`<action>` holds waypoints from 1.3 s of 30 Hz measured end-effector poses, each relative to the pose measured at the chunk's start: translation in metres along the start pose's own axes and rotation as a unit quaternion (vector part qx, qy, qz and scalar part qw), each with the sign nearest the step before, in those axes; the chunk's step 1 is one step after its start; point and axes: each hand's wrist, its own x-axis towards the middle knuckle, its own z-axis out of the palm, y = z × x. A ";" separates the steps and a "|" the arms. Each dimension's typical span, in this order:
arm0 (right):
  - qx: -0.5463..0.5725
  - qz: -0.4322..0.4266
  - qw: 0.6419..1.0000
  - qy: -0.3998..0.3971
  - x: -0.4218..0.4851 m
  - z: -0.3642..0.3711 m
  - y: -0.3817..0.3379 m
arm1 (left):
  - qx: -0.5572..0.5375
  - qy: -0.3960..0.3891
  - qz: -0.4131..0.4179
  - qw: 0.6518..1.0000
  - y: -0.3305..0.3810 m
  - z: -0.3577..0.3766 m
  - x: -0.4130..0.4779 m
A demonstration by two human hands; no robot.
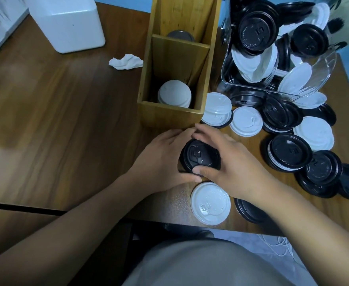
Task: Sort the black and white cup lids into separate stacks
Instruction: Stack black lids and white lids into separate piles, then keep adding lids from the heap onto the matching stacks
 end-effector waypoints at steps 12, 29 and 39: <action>-0.086 -0.023 0.996 -0.003 -0.005 0.008 -0.002 | 0.019 0.004 0.035 0.999 -0.005 0.005 0.001; -0.104 0.126 0.968 0.188 -0.077 -0.081 0.098 | 0.148 0.026 0.015 0.988 0.014 0.019 0.014; 0.070 0.114 0.963 0.233 -0.091 -0.098 0.095 | 0.166 0.028 -0.010 0.986 0.024 0.022 0.017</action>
